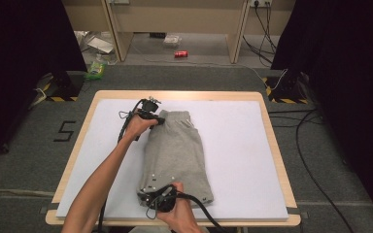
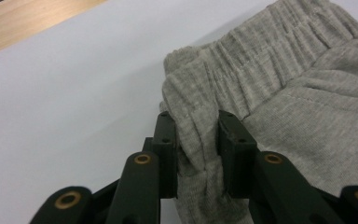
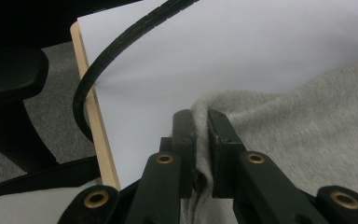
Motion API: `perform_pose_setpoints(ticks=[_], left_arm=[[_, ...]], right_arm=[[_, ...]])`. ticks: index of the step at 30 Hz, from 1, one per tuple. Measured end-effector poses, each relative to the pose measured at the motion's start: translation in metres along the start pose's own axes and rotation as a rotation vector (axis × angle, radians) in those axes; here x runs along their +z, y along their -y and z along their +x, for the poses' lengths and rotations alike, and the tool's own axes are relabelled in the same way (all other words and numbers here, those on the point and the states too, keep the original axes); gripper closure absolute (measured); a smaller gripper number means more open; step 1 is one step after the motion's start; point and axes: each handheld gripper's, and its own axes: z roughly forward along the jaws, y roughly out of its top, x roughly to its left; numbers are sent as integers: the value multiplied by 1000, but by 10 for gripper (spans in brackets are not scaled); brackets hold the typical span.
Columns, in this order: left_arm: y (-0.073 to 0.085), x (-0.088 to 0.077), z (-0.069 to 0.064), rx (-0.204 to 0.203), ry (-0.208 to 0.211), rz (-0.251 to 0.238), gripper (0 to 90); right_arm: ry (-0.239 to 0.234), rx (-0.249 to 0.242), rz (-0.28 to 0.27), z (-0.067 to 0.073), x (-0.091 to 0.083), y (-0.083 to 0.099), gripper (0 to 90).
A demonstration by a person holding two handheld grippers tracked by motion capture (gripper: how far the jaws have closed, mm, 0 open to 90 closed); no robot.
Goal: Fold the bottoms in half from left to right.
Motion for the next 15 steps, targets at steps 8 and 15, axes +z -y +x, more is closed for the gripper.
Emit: perform_pose_setpoints(ticks=[8,15], left_arm=[[4,5,0,17,-27,21,694],[4,6,0,11,-30,26,688]], right_arm=[[-26,24,9,3,14,-2,772],[-47,34,-25,2,2,-7,619]])
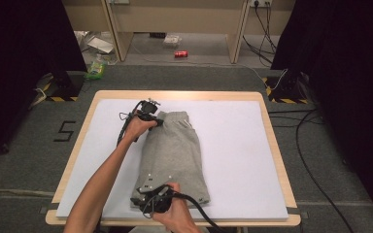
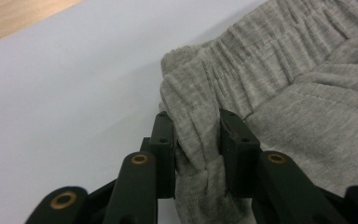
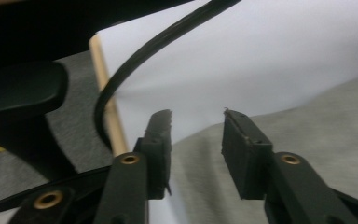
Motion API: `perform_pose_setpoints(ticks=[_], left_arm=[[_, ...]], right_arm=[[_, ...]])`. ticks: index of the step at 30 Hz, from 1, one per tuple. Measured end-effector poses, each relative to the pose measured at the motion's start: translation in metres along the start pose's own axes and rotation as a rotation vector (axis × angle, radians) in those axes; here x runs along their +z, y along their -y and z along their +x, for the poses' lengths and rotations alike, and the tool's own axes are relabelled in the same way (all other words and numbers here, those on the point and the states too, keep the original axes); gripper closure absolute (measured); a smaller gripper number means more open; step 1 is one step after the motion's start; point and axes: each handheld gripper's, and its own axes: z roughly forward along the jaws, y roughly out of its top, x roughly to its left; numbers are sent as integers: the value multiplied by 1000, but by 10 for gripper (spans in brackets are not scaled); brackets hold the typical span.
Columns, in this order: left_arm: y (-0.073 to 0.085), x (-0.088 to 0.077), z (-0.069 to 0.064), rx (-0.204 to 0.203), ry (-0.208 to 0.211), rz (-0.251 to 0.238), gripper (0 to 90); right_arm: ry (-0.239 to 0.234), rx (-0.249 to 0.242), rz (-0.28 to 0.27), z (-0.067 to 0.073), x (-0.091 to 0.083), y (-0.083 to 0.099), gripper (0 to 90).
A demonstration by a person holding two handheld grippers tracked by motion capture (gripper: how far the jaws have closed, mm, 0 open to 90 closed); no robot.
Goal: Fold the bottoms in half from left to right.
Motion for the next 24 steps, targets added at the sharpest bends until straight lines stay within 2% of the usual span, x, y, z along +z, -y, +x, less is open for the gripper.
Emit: perform_pose_setpoints(ticks=[2,4,7,12,19,22,24], left_arm=[[0,0,1,-7,2,1,685],[0,0,1,-11,3,3,681],[0,0,1,-11,3,4,678],[0,1,2,-18,6,3,672],[0,1,1,-18,1,3,669],[1,1,1,-17,1,0,669],[1,1,1,-19,1,-1,669]], right_arm=[[41,14,2,-12,-6,-3,606],[100,6,23,-22,-7,-3,604],[132,27,47,-32,-4,-1,607],[138,37,71,-34,7,3,600],[125,11,108,-21,25,4,595],[105,-7,119,-16,31,5,595],[95,-1,126,-13,33,7,594]])
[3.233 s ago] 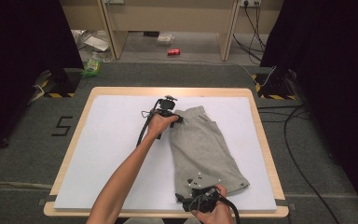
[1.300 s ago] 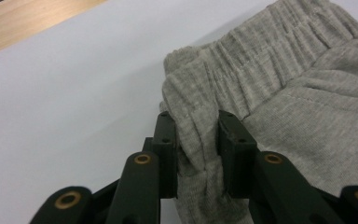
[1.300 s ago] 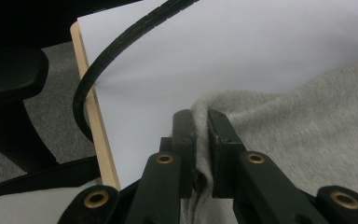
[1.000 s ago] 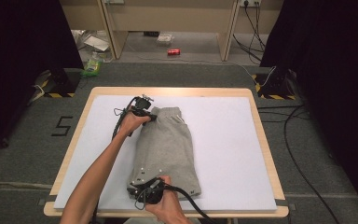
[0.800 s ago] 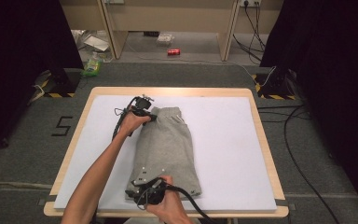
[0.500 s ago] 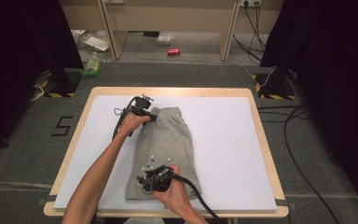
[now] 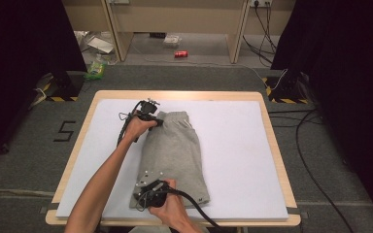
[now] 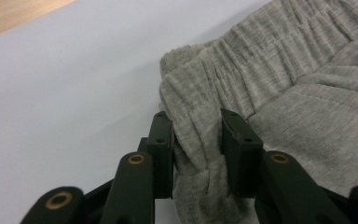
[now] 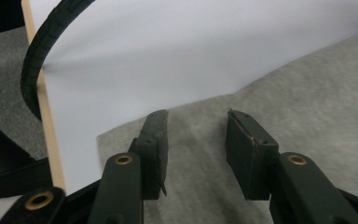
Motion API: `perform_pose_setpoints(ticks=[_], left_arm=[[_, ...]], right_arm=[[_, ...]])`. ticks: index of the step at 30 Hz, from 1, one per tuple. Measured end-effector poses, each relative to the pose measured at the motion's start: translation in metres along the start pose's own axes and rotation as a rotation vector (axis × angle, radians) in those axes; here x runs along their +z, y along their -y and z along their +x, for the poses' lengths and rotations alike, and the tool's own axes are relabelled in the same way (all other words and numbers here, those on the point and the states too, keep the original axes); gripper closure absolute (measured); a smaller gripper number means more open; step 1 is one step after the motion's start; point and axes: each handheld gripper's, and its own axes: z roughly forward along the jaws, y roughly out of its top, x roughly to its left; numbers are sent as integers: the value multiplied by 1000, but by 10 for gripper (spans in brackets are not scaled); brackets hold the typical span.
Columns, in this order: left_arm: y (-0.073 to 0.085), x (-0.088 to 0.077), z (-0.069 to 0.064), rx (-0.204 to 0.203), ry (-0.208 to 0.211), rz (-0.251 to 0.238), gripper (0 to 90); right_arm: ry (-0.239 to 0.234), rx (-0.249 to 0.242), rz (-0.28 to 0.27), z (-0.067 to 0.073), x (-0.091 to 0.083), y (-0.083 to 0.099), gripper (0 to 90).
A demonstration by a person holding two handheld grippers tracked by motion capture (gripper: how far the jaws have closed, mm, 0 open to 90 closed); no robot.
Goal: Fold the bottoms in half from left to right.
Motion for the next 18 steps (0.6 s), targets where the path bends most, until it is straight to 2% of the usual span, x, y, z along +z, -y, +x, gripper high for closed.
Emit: perform_pose_setpoints(ticks=[4,8,13,18], left_arm=[[1,0,0,-6,3,-4,668],[1,0,0,-12,3,-5,665],[1,0,0,-15,2,-5,664],[1,0,1,-25,5,-5,662]], right_arm=[[-19,0,-10,2,-1,2,573],[-33,23,-33,0,-11,2,552],[-4,38,-76,-11,-27,-4,546],[47,70,-110,-33,-45,-9,541]])
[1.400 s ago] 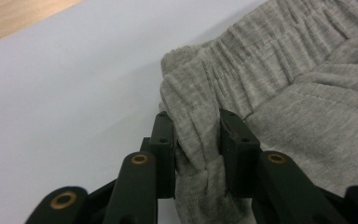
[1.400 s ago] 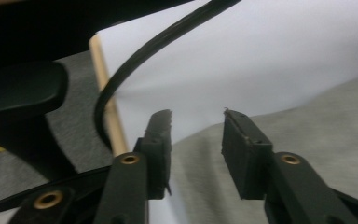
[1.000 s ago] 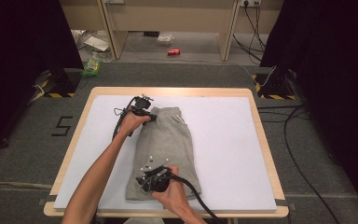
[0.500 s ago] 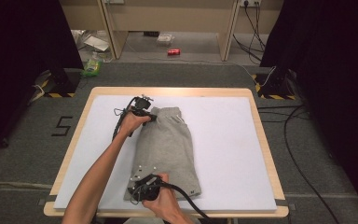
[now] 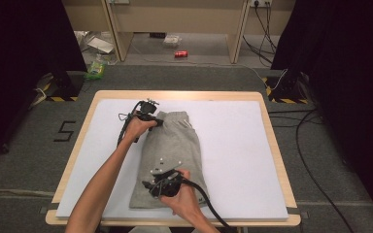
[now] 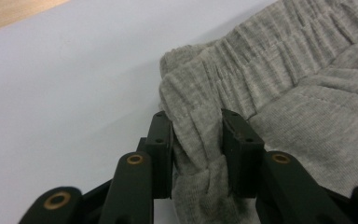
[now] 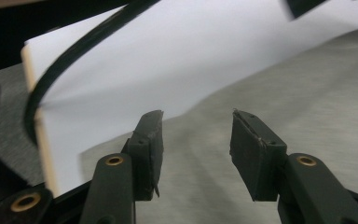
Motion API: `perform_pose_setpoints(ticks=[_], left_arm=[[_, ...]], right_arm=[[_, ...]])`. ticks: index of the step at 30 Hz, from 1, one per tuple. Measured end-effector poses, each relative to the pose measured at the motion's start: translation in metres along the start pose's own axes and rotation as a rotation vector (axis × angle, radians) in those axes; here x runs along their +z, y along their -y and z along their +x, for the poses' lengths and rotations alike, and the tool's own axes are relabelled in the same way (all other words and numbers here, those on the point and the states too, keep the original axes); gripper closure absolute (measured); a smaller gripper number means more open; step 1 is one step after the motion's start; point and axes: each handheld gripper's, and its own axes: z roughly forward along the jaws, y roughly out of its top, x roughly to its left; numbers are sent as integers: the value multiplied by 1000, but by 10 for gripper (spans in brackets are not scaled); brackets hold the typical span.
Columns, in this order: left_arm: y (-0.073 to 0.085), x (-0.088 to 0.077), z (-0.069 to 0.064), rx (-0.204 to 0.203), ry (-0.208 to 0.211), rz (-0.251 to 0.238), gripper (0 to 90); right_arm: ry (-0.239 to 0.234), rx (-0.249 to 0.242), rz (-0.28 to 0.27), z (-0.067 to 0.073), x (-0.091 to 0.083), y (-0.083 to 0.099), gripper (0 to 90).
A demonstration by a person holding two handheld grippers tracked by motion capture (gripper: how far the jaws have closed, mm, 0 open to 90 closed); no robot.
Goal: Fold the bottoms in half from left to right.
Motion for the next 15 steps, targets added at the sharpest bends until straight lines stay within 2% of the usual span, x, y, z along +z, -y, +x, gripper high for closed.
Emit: perform_pose_setpoints(ticks=[5,13,15], left_arm=[[0,0,0,-3,1,-2,659],[1,0,0,-8,1,-3,656],[1,0,1,-8,3,-4,656]], right_arm=[[22,55,-13,-28,-10,-2,531],[136,115,-50,-68,-33,-7,520],[152,124,-50,-77,-36,-7,518]])
